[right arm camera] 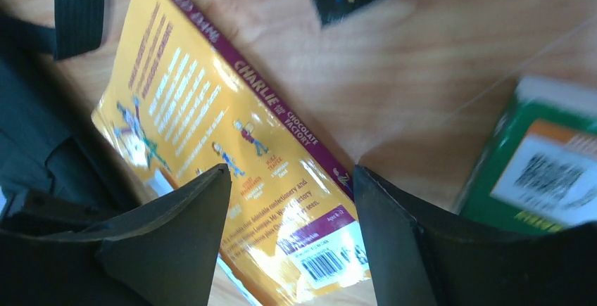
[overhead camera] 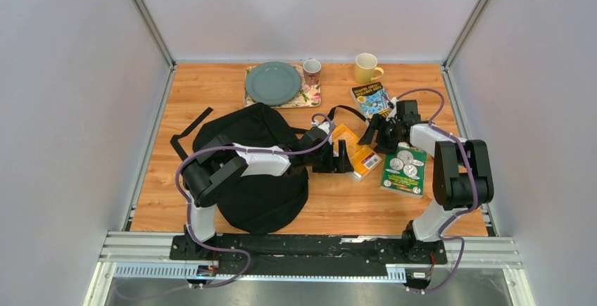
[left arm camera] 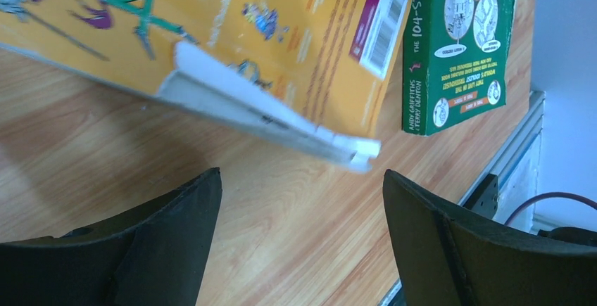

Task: Pack the student bag
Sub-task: Pick up the book from the center of the board.

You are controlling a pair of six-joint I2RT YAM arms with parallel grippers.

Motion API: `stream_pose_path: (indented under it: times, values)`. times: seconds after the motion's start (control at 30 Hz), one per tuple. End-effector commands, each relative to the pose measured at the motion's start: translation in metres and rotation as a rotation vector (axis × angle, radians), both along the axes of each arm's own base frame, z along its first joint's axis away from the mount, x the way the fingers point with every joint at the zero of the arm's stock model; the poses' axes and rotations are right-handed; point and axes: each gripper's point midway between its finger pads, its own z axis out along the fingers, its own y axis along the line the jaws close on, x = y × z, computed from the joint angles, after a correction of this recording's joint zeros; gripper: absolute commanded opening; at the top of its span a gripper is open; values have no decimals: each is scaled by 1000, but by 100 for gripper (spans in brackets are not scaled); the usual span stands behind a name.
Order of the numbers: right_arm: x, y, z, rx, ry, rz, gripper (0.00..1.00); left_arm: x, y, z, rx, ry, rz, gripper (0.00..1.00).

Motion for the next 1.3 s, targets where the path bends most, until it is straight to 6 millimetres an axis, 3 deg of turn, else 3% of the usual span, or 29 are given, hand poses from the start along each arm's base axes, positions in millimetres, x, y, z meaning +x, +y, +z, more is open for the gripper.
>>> stream_pose_path:
  times: [0.0,0.2,0.3,0.53,0.8,1.0,1.27]
  values:
    - [-32,24,0,92,35,6,71,5,-17,9,-47,0,-43,92]
    - [-63,44,-2,144,50,28,71,-2,-18,0,-50,55,-72,90]
    - [-72,51,-4,155,58,43,71,-1,-14,7,-54,33,-58,77]
    - [-90,64,-15,151,79,54,70,4,-15,37,-88,-33,-55,59]
    - [-107,62,-18,144,83,21,70,-3,-8,43,-92,-17,-48,52]
    - [-127,57,-16,147,92,-19,68,4,-2,49,-80,-47,-12,53]
    - [-138,56,-6,165,55,-27,66,4,-4,51,-96,-47,-7,56]
